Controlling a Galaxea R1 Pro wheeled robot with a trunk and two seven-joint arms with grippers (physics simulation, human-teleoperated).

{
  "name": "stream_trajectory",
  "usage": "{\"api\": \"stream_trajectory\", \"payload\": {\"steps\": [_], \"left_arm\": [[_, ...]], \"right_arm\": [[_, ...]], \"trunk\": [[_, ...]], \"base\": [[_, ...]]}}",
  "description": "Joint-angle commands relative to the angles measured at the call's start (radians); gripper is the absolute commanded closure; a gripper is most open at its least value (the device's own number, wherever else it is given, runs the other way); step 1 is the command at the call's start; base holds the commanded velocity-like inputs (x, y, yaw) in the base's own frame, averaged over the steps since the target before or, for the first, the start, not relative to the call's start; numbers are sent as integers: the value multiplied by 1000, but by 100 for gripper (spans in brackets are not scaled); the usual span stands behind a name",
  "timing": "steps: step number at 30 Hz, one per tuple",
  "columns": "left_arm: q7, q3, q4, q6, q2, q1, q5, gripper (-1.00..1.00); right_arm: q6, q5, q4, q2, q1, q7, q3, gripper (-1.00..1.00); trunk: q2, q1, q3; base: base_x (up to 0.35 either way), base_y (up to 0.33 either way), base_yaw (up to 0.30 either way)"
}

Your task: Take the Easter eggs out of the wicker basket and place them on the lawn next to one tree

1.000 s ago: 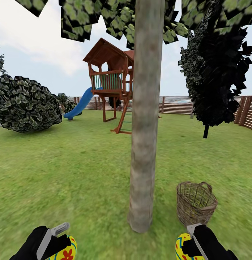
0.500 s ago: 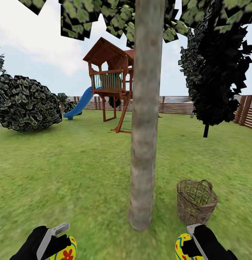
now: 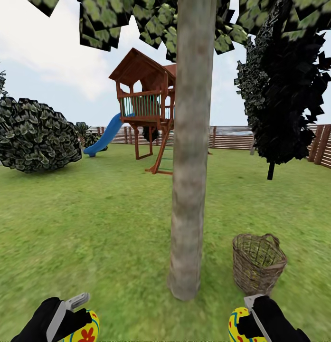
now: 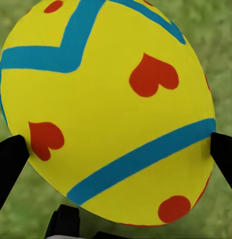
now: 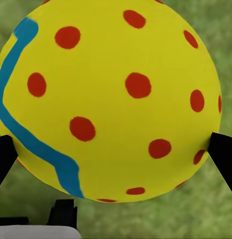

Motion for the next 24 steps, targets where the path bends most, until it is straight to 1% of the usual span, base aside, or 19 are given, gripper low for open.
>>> {"api": "stream_trajectory", "payload": {"steps": [1, 24], "left_arm": [[0, 3, -1, 5, 0, -1, 4, 100], [-1, 1, -6, 5, -1, -1, 4, 100]], "right_arm": [[4, 10, -1, 0, -1, 9, 2, 100], [4, 10, -1, 2, -1, 9, 2, 100]], "trunk": [[-8, 4, -4], [-169, 92, -76]], "base": [[0, 0, 0], [0, 0, 0]]}}
